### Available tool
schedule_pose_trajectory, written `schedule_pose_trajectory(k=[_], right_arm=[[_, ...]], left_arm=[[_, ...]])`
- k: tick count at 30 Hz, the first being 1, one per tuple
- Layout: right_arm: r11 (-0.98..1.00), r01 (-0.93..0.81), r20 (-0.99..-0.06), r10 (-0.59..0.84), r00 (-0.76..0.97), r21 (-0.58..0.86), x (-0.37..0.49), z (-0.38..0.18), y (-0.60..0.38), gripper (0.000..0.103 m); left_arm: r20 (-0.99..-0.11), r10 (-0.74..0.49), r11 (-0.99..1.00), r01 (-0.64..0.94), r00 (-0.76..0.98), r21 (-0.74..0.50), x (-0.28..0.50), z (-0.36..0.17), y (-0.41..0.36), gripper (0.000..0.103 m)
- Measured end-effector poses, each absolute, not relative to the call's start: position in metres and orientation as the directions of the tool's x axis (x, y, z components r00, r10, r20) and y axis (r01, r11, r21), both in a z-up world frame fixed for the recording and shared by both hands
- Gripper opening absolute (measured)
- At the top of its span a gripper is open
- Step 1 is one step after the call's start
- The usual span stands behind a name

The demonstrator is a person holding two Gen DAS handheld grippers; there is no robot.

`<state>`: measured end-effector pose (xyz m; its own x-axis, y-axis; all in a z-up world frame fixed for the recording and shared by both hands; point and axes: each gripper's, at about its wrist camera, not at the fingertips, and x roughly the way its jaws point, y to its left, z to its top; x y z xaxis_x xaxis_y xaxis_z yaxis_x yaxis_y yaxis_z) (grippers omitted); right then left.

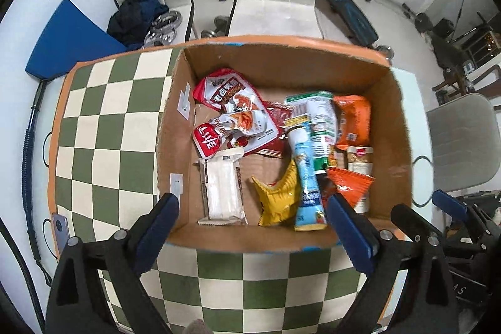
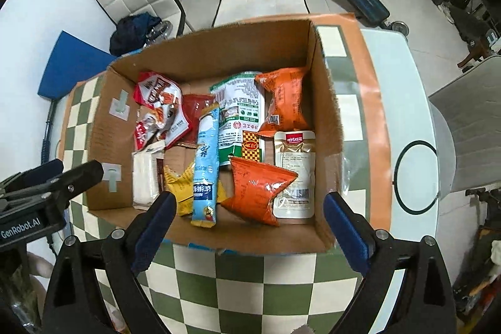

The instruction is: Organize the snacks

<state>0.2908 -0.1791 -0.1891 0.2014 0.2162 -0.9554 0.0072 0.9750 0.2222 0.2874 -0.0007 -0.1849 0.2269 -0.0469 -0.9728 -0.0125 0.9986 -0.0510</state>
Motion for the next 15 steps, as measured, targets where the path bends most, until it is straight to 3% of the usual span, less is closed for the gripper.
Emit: schedule_pose_trajectory(k=[15], right_arm=[[0.972, -0.039, -0.893, 0.229, 0.387, 0.233, 0.192, -0.074, -0.189, 0.099]], left_arm=[[-0.899, -0.081, 0.996, 0.013, 0.430, -0.084, 0.193, -0.084, -0.006, 0.097]])
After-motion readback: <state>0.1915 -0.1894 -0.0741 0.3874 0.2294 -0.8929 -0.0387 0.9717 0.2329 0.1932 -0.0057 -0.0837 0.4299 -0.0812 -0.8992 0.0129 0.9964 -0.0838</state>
